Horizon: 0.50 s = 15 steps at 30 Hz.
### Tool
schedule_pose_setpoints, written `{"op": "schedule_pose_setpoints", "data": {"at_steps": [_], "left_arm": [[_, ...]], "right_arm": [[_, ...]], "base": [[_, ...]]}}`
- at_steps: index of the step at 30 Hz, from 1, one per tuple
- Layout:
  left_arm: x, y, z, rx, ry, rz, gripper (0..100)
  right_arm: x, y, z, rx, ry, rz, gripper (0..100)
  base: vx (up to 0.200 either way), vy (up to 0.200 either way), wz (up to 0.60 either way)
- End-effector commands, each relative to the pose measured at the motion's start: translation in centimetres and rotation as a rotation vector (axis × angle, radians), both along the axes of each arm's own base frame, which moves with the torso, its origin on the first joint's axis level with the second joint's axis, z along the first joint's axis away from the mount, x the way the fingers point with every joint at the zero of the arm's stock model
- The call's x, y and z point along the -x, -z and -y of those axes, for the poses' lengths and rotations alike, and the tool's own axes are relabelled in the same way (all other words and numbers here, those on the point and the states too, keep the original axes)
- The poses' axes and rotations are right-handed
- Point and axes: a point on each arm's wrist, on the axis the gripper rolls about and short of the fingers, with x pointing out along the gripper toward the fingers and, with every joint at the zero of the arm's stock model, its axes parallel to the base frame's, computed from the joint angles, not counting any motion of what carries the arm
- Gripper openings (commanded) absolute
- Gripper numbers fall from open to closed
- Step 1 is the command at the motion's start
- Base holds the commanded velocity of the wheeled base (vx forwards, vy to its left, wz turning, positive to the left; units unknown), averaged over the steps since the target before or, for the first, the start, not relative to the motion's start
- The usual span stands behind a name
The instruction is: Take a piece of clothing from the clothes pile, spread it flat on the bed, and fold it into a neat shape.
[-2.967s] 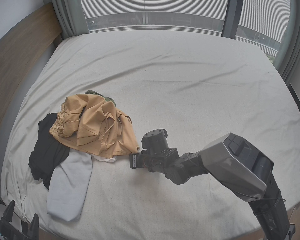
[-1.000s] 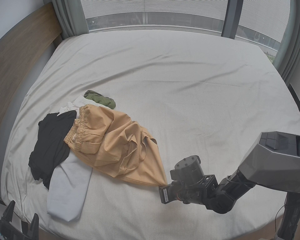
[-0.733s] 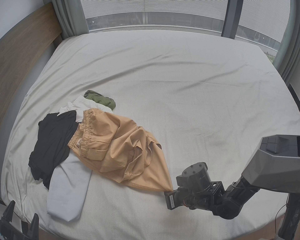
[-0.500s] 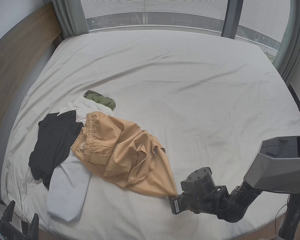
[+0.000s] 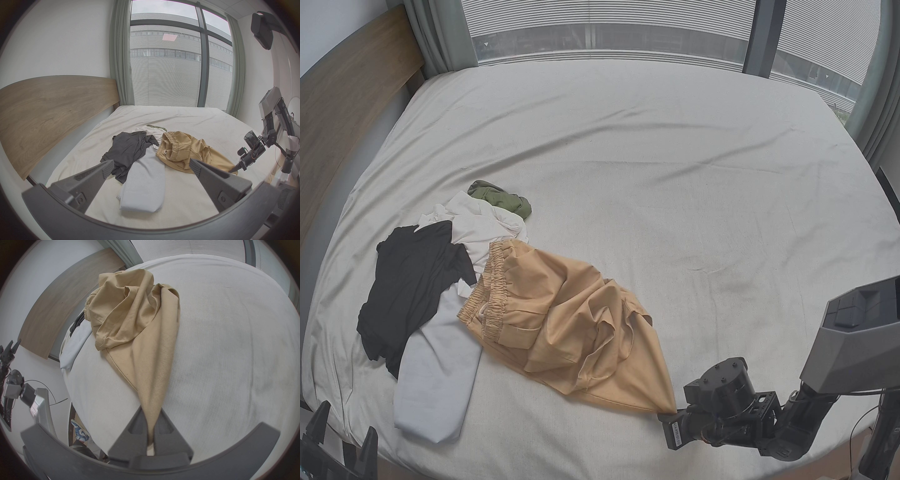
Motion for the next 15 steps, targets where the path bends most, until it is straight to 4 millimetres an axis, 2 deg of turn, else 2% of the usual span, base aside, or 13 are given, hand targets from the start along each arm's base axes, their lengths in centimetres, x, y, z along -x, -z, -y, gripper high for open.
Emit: {"op": "schedule_pose_setpoints", "data": {"at_steps": [1,15], "left_arm": [[0.0,0.5,0.0,0.001,0.000,-0.001,100],[0.0,0.5,0.0,-0.001,0.000,-0.001,100]], "right_arm": [[1.4,0.2,1.0,0.023,-0.008,-0.024,0],[3.2,0.7,3.8,0.061,0.023,-0.062,0]], "base": [[0.000,0.000,0.00],[0.000,0.000,0.00]]}}
